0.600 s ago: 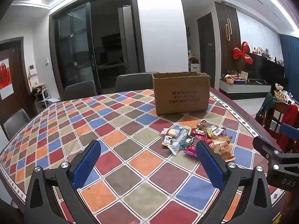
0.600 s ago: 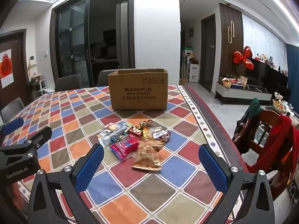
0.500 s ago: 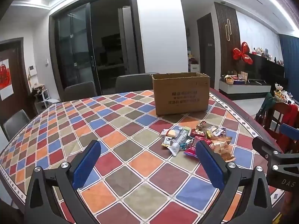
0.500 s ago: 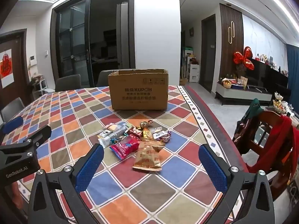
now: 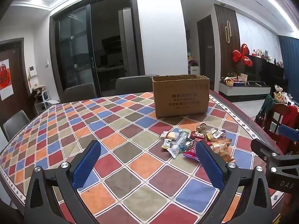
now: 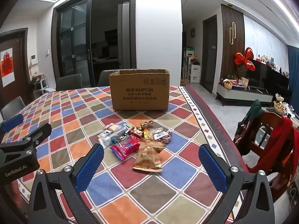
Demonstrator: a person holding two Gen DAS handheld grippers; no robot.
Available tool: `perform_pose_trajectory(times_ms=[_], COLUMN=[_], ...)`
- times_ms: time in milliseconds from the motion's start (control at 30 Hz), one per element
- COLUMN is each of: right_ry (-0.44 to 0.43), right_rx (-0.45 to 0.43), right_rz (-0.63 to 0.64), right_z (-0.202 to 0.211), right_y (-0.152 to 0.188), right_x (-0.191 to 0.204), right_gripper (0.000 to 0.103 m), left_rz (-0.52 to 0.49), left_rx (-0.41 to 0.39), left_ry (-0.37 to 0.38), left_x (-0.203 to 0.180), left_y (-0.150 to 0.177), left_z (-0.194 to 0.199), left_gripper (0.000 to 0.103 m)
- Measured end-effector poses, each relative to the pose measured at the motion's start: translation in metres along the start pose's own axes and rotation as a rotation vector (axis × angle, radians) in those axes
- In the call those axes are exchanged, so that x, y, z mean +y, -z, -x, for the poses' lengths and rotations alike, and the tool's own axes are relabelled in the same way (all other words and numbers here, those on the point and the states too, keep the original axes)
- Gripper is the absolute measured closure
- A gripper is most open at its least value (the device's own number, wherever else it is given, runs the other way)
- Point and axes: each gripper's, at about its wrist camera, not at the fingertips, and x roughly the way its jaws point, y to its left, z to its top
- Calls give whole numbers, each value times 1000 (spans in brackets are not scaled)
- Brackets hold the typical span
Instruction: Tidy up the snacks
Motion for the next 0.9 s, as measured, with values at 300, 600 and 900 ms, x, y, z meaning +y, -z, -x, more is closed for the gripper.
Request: perform_pose_trajectory(times_ms=[300,600,900], right_ry=[-1,-1,-2], right_rx=[-1,-1,-1], right_rz=[3,5,5], right_z=[0,0,0], right_y=[-2,-2,-2], right_x=[1,2,2], right_gripper=[1,1,1], left_rz=[2,2,2], left_rx=[-6,-8,-10], left_ry=[7,6,7], left_x=[1,1,1], left_y=[0,0,-1], left_z=[4,5,5], left_gripper=[0,0,0])
